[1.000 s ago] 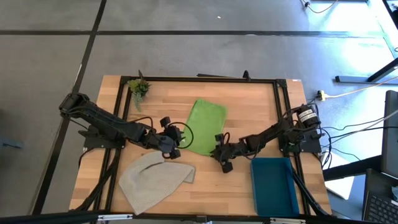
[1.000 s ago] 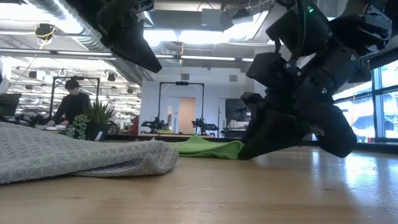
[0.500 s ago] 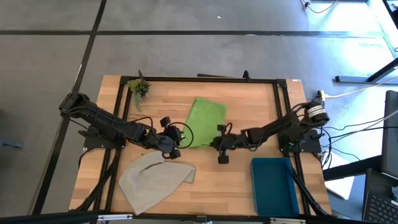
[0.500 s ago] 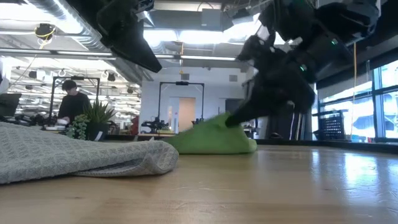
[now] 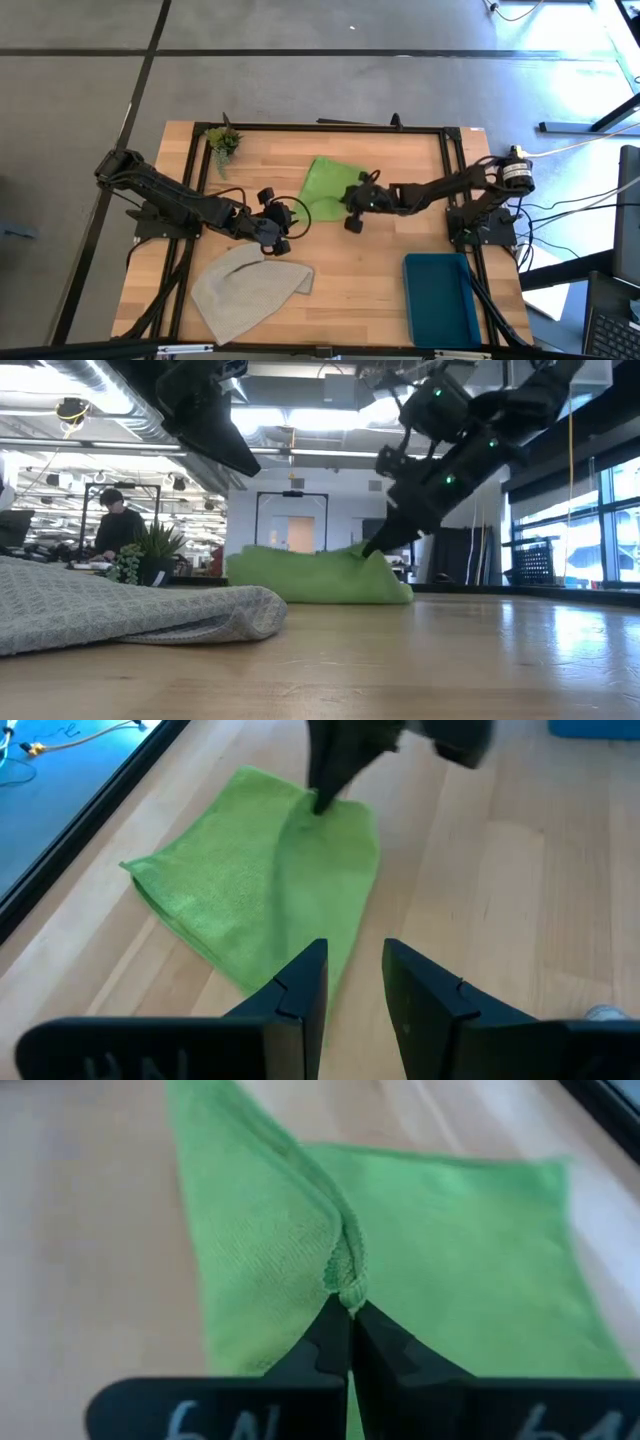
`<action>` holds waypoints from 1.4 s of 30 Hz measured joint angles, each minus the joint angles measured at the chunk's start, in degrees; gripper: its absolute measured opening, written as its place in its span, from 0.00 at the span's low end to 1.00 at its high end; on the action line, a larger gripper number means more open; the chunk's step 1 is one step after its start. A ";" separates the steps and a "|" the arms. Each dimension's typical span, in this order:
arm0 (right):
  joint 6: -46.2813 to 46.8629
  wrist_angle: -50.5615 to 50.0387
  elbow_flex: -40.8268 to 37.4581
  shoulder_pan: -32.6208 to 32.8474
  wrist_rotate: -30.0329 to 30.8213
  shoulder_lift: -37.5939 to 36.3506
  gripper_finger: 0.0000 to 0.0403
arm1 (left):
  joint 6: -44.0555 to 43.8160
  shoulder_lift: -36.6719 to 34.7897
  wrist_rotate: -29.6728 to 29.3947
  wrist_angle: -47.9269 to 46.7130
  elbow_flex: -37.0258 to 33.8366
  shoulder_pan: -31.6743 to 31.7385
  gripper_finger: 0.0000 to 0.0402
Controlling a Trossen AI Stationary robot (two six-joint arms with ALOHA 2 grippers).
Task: Roll microfiber towels into tight, uniform cylinder then place into a basket
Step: Roll the green microfiber cloth
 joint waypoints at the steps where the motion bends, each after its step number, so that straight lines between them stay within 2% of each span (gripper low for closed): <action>1: 0.05 -0.74 0.00 -0.37 1.02 -0.11 0.01 | 0.00 0.00 0.00 0.01 0.00 0.00 0.23; 8: 2.23 -3.24 0.02 -0.81 6.14 -0.27 0.01 | 0.00 0.00 0.00 -0.13 0.00 0.00 0.23; 14: 3.12 -7.39 0.02 0.08 15.33 -1.28 0.01 | 0.00 0.00 0.02 -0.24 0.00 0.00 0.23; 23: 7.49 -14.01 0.02 1.30 24.53 -3.16 0.01 | 0.00 0.00 0.02 -0.68 0.00 0.07 0.23; 27: 11.72 -17.75 0.02 1.24 25.18 -3.11 0.01 | 0.00 0.00 0.02 -0.68 0.00 0.07 0.23; 39: 12.04 -18.19 0.02 1.13 26.60 -3.09 0.02 | 0.00 0.00 0.02 -0.70 0.00 0.07 0.23; 42: 12.02 -18.19 0.02 1.13 24.51 -3.09 0.05 | 0.00 0.00 0.02 -0.70 0.00 0.07 0.23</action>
